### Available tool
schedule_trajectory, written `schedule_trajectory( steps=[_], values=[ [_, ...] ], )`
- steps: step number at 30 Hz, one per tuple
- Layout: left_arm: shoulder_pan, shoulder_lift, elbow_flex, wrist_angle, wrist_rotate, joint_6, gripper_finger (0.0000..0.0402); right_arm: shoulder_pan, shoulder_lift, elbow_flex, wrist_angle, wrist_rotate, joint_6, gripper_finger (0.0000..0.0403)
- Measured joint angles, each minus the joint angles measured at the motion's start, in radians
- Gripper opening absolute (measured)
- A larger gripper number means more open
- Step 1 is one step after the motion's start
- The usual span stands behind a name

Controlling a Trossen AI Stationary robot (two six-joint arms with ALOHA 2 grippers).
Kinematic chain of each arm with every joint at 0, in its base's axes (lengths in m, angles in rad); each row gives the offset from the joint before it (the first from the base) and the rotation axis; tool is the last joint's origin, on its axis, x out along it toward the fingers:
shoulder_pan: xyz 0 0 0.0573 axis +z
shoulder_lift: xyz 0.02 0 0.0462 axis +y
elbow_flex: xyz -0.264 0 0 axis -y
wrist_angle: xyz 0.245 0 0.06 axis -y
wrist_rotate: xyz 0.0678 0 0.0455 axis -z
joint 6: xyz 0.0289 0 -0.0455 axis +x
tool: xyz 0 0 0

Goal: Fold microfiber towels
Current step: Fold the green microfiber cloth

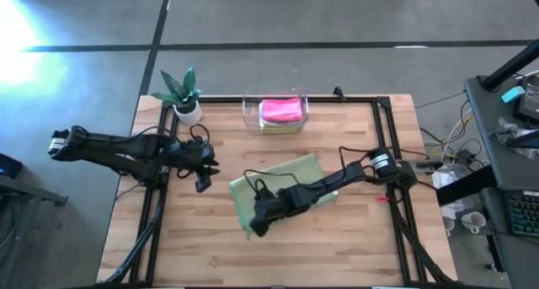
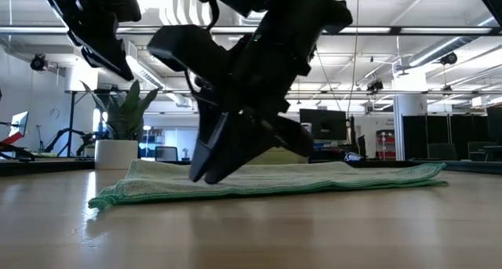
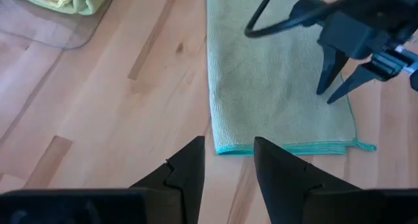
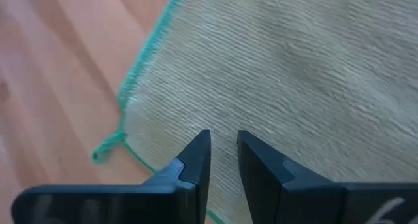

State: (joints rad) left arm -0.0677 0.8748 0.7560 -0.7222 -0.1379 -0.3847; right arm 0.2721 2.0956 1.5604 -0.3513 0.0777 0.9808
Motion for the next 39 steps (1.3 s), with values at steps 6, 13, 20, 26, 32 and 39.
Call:
schedule_trajectory(
  steps=[6,13,20,26,32,39],
  values=[
    [0.0,-0.004,-0.048,0.005,0.002,0.0,0.0116,0.032,-0.007,-0.002,-0.165,-0.019,0.115,0.007],
    [0.0,-0.005,-0.063,0.0,0.037,-0.001,0.0116,0.104,-0.017,0.011,-0.387,-0.097,0.188,0.007],
    [-0.001,-0.004,-0.064,0.008,0.052,0.002,0.0116,0.165,-0.026,0.051,-0.684,-0.112,0.221,0.007],
    [-0.001,-0.004,-0.107,0.103,0.204,0.029,0.0116,0.183,-0.032,0.066,-0.88,-0.109,0.272,0.007],
    [-0.001,0.029,-0.129,0.167,0.286,0.028,0.0116,0.207,-0.109,0.069,-0.86,-0.038,0.264,0.007],
    [0.0,0.118,-0.128,0.206,0.319,0.026,0.0116,0.285,-0.237,0.069,-0.869,0.158,0.339,0.007]
  ],
)
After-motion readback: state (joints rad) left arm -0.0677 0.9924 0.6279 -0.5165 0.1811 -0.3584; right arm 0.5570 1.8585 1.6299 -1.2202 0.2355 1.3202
